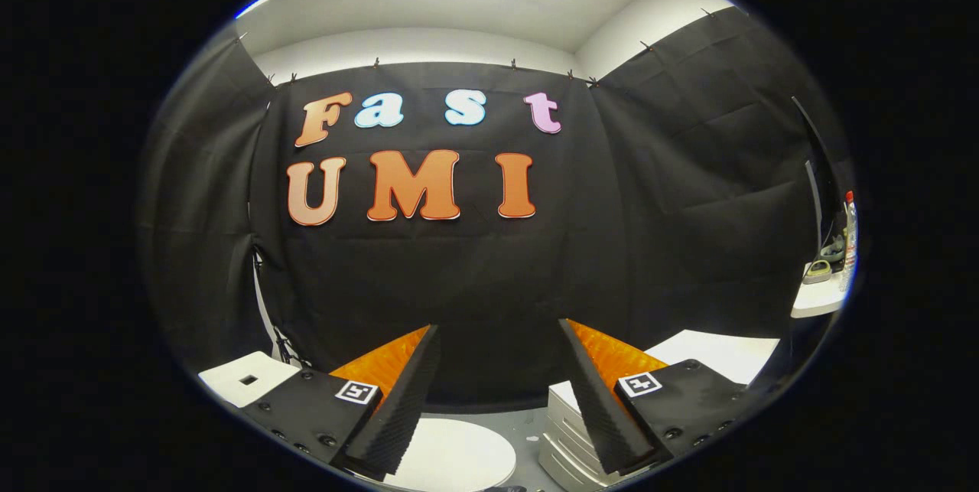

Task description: Open the toilet lid.

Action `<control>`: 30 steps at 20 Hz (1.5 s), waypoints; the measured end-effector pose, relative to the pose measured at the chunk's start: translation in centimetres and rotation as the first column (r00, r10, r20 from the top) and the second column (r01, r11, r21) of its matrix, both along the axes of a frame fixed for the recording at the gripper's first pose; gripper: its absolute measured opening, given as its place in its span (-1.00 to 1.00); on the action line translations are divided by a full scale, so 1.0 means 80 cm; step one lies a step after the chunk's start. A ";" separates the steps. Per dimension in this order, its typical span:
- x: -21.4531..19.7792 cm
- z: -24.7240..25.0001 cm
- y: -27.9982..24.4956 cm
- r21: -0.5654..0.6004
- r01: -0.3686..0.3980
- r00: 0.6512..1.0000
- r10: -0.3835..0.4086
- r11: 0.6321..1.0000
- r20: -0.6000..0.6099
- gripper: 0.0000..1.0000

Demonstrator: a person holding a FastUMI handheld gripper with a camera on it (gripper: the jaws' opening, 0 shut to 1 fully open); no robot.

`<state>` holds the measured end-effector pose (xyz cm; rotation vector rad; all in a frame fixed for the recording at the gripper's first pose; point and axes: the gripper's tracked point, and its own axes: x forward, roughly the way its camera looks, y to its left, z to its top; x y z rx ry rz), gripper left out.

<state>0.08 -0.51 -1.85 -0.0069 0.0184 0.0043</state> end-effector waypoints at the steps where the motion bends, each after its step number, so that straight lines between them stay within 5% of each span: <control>1: -0.001 -0.004 -0.001 0.001 0.001 1.000 -0.001 1.000 -0.001 0.96; 14: -0.001 -0.113 -0.018 0.076 0.008 0.997 -0.002 0.997 -0.079 0.97; 30: -0.034 -0.349 -0.043 0.093 0.048 0.942 -0.014 0.994 -0.336 0.97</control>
